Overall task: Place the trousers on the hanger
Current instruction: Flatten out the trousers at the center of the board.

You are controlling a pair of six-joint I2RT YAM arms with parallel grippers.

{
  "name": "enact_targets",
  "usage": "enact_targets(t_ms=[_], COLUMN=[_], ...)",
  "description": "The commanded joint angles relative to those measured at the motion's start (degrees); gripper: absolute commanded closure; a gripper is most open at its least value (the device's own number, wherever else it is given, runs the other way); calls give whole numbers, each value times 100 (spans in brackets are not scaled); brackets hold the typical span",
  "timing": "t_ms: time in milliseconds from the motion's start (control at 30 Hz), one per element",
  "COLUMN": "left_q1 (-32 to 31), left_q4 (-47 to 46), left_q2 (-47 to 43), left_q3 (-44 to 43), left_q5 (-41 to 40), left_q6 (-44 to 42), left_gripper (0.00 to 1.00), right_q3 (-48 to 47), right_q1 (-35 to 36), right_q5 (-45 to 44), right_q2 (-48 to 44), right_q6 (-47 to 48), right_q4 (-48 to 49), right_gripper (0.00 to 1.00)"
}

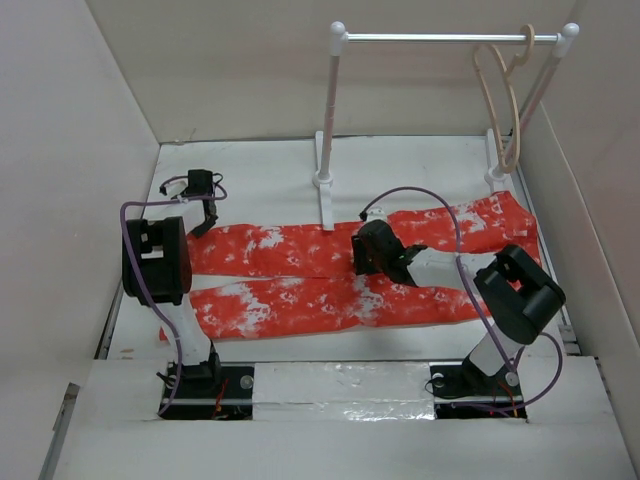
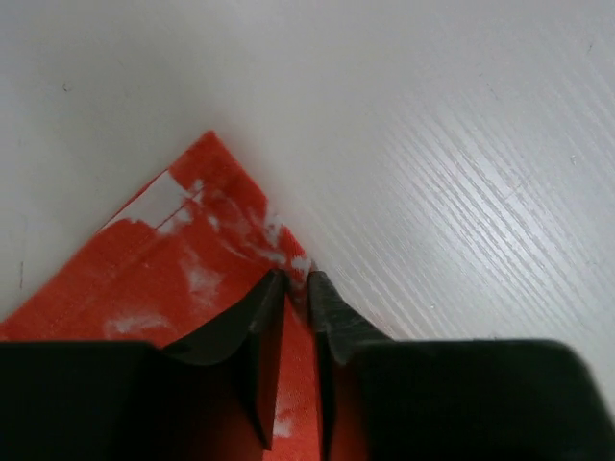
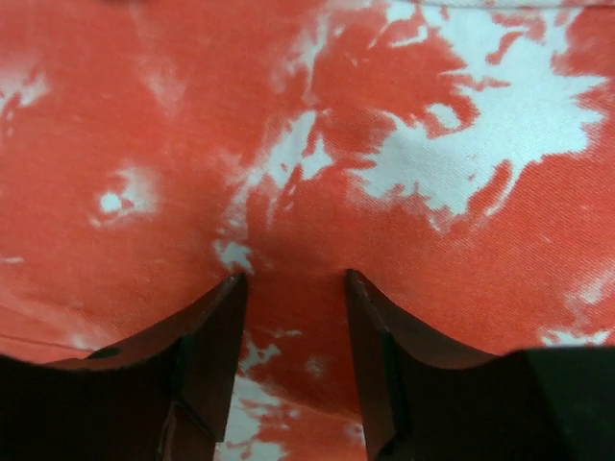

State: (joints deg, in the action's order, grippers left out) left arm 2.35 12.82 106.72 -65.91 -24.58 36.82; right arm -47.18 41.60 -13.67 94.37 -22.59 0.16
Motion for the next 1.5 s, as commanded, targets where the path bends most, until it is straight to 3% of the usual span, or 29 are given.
enact_targets(t_ms=[0,33,133,233,367,567,700,733,767,800,833,900,1067,1167,1267,1467], left_q1=[11,11,-41,-121,-261,-261,-261,-261,-314,-314,-314,-314,-314,-314,-314,-314], left_q4=[107,124,168,186,-225,89,46,10,-60,-78,-95,-69,211,527,826,1389], left_q2=[-151,-151,-151,-396,-1099,-2232,-3524,-3726,-3946,-4331,-4517,-4965,-5459,-5758,-6232,-7331], left_q3=[236,254,359,691,1562,1809,2125,2213,2388,2477,2556,2662,2286,2092,2187,2689], left_q5=[147,155,269,269,505,191,426,523,611,751,788,936,1463,1833,2176,3011], left_q6=[-78,-113,-105,79,579,730,792,801,809,818,827,818,678,564,353,238], left_gripper=[91,92,100,100,100,100,100,100,100,100,100,100,100,100,100,100], right_q3=[76,147,655,1042,1412,1606,1712,1703,1703,1642,1407,1020,264,165,261,1289], right_q1=[102,102,102,208,208,313,313,313,313,235,182,59,-117,-117,-117,-117], right_q5=[-250,-267,-180,-311,-233,-206,-241,-267,-259,-241,-206,-67,31,13,14,216], right_q2=[-32,-59,-399,-987,-1717,-2431,-3082,-3248,-3284,-3250,-2962,-2496,-749,-254,-191,-901], right_q6=[-228,-298,-535,-641,-720,-703,-651,-581,-519,-449,-379,-316,-158,-263,-377,-781], right_q4=[186,221,553,555,537,186,54,106,228,282,274,38,203,265,256,608], right_gripper=[52,64,81,90,95,97,97,89,75,54,22,1,1,8,10,10])
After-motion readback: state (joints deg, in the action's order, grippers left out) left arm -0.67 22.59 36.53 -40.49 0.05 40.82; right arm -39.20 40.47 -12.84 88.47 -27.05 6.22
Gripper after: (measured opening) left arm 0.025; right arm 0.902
